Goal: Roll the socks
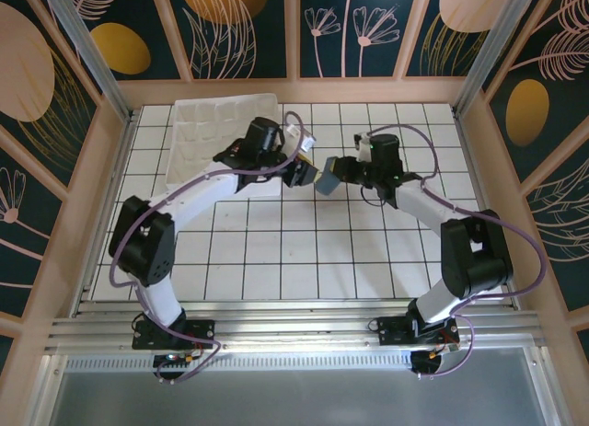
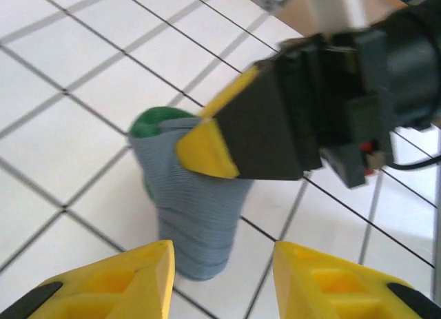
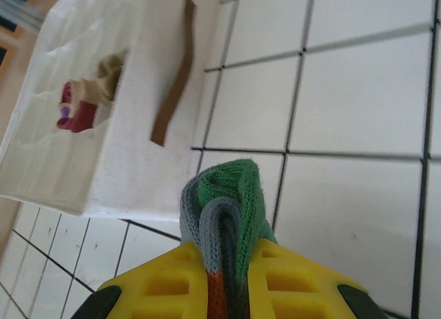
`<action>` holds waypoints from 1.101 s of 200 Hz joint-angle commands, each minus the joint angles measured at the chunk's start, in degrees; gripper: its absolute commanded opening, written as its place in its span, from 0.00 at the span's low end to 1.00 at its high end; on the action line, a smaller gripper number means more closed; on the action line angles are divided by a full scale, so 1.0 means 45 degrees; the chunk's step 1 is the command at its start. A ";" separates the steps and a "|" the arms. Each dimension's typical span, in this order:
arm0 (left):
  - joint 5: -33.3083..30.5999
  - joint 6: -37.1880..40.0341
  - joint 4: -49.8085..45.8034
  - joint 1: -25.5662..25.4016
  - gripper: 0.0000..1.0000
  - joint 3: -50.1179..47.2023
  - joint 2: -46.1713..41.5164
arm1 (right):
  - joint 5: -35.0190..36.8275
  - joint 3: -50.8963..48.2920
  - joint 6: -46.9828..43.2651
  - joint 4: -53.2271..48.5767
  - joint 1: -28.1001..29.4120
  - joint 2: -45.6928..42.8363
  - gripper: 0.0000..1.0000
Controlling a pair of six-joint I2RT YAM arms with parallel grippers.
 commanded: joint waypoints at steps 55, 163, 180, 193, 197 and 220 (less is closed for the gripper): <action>-0.2752 -0.2807 0.0292 0.3456 0.33 -0.2306 -0.1907 | 0.2290 0.4846 -0.3183 0.1477 0.2503 0.2770 0.00; -0.2534 -0.3310 -0.0545 0.4250 0.17 -0.1265 0.0745 | 0.3331 0.7110 -0.7439 0.0899 0.4068 0.5309 0.00; -0.2594 -0.3358 -0.0589 0.4246 0.16 -0.1212 0.1064 | 0.3274 0.6444 -0.7839 0.1149 0.4162 0.5093 0.00; -0.2558 -0.3407 -0.0570 0.4263 0.16 -0.1212 0.1249 | 0.3131 0.6134 -0.8146 0.1243 0.4195 0.5080 0.00; -0.2541 -0.3425 -0.0553 0.4273 0.16 -0.1212 0.1311 | 0.3089 0.6092 -0.8225 0.1239 0.4200 0.5111 0.00; -0.2517 -0.3485 -0.0531 0.4276 0.15 -0.1174 0.1515 | 0.2859 0.5932 -0.8520 0.1347 0.4217 0.5350 0.00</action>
